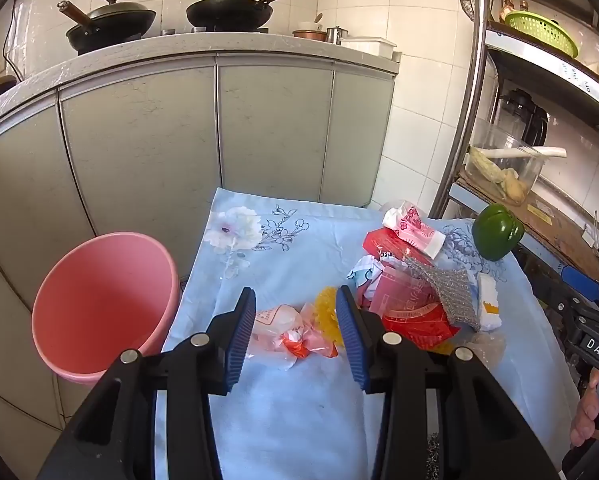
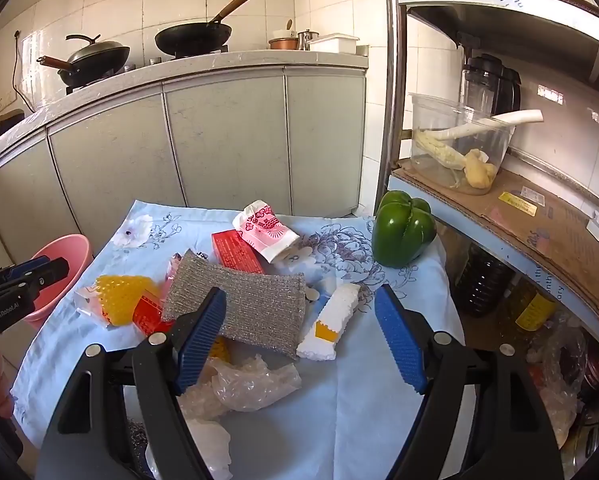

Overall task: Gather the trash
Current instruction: 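Close the left gripper on the clear bag with orange contents, then carry the clear bag to the pink bin with left while right grasps yellow mesh net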

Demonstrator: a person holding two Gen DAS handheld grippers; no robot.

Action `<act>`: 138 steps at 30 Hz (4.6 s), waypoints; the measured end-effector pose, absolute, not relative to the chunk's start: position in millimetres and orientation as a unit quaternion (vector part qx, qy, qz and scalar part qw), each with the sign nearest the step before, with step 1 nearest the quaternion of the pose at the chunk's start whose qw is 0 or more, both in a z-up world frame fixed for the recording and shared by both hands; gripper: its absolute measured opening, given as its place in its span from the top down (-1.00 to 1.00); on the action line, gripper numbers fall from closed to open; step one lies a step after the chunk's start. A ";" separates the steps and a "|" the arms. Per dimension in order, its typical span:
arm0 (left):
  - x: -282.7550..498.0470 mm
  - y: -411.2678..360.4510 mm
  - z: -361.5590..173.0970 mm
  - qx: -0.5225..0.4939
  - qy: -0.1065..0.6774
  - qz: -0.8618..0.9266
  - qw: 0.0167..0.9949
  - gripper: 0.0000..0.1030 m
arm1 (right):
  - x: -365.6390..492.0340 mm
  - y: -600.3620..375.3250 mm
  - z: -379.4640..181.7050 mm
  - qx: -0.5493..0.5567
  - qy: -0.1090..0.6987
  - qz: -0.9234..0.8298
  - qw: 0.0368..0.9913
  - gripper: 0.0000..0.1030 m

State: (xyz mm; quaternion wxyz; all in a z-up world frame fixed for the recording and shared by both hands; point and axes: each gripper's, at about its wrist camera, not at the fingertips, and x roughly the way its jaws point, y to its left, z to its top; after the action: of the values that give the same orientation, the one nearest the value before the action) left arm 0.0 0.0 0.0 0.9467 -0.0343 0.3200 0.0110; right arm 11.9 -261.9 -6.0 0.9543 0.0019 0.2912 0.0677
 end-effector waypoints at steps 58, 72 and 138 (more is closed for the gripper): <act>-12.3 15.7 1.7 -0.043 0.310 -0.001 0.950 0.01 | 0.9 -261.0 3.2 0.003 0.274 0.070 0.959 -0.50; -13.6 40.9 -22.6 -0.057 0.356 -0.043 0.932 -0.03 | 3.9 -287.6 -16.5 0.022 0.301 0.071 0.951 -0.22; -57.4 117.4 -12.5 -0.099 0.309 0.012 0.946 0.63 | 72.7 -73.1 -74.7 -0.074 0.502 0.261 0.821 0.99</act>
State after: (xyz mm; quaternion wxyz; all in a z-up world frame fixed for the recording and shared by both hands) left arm -57.4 117.4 -12.5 0.9459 -0.0992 0.3086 0.0117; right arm 72.7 -73.1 -74.7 0.8212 -0.0737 0.5018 0.2614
